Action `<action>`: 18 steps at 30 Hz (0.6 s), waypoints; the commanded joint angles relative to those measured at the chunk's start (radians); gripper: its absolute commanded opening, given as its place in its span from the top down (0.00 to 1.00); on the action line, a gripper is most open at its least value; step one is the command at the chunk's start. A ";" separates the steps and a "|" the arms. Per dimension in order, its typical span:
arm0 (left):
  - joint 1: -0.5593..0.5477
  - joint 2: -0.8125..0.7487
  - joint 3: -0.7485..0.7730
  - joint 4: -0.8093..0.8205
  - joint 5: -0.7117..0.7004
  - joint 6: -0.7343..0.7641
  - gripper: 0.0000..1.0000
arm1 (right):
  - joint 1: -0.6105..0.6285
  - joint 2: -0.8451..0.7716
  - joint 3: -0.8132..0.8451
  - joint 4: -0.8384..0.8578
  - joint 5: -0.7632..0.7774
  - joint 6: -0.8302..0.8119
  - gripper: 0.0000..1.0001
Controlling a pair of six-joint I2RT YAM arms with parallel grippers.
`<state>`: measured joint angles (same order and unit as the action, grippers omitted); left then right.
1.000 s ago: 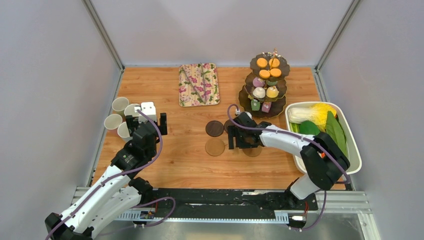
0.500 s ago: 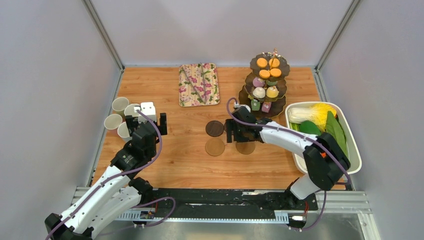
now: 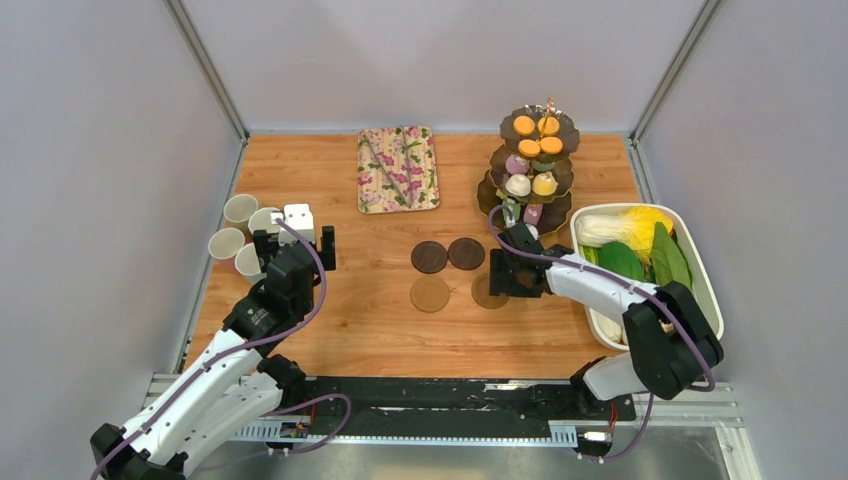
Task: Serve the afternoon tea
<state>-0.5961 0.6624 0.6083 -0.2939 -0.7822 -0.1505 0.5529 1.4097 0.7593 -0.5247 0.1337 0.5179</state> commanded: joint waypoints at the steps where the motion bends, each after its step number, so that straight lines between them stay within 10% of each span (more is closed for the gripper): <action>1: -0.004 -0.003 -0.001 0.032 0.007 0.003 0.00 | 0.000 0.040 0.007 0.081 -0.056 0.000 0.37; 18: -0.005 -0.015 -0.002 0.032 0.002 0.005 0.00 | 0.020 0.131 0.048 0.166 -0.143 0.090 0.64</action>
<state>-0.5961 0.6601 0.6083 -0.2939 -0.7830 -0.1509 0.5610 1.5127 0.7795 -0.3916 0.0151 0.5491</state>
